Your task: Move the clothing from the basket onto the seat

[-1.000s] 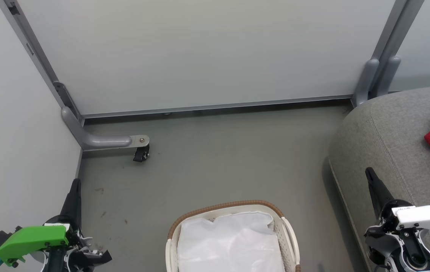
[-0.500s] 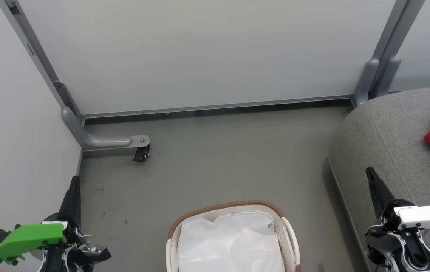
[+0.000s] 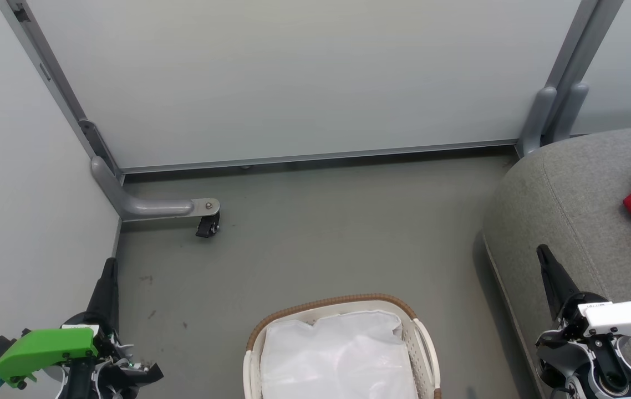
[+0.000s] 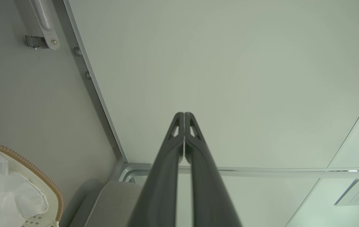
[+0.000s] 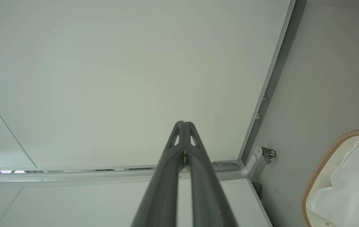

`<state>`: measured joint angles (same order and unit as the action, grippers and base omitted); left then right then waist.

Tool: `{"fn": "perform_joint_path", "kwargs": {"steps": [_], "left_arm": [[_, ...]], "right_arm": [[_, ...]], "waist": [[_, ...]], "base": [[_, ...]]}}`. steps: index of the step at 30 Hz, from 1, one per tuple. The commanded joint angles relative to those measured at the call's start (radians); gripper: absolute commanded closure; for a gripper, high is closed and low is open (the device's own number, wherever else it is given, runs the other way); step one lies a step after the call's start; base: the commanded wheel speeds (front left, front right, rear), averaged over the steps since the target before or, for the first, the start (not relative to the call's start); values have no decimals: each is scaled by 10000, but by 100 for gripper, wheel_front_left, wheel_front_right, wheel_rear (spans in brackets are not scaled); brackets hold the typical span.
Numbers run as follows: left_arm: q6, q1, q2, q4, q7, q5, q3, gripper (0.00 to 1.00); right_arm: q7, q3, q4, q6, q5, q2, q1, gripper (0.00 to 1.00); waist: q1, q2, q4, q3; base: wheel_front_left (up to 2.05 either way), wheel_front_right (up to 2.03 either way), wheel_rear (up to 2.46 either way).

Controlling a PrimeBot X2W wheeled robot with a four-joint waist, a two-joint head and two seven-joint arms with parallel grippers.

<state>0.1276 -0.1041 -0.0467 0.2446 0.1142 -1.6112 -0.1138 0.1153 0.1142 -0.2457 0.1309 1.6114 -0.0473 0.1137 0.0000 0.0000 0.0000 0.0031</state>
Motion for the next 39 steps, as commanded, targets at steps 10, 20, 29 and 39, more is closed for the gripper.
{"fn": "perform_joint_path", "kwargs": {"steps": [10,20,29,39], "left_arm": [[58,-97,-65,-7,35,-33,-22,100],[58,-97,-65,-8,35,-33,-21,100],[59,-97,-66,-4,34,-32,-21,100],[59,-97,-66,-6,34,-32,-20,100]], "right_arm": [[15,16,39,-3,30,-56,-105,100],[15,16,39,-3,30,-56,-105,100],[14,15,38,-3,30,-56,-105,100],[14,15,38,-3,31,-56,-104,100]], "waist": [[0,0,0,0],[0,0,0,0],[0,0,0,0],[0,0,0,0]], "base": [[0,0,0],[0,0,0],[0,0,0],[0,0,0]]}}
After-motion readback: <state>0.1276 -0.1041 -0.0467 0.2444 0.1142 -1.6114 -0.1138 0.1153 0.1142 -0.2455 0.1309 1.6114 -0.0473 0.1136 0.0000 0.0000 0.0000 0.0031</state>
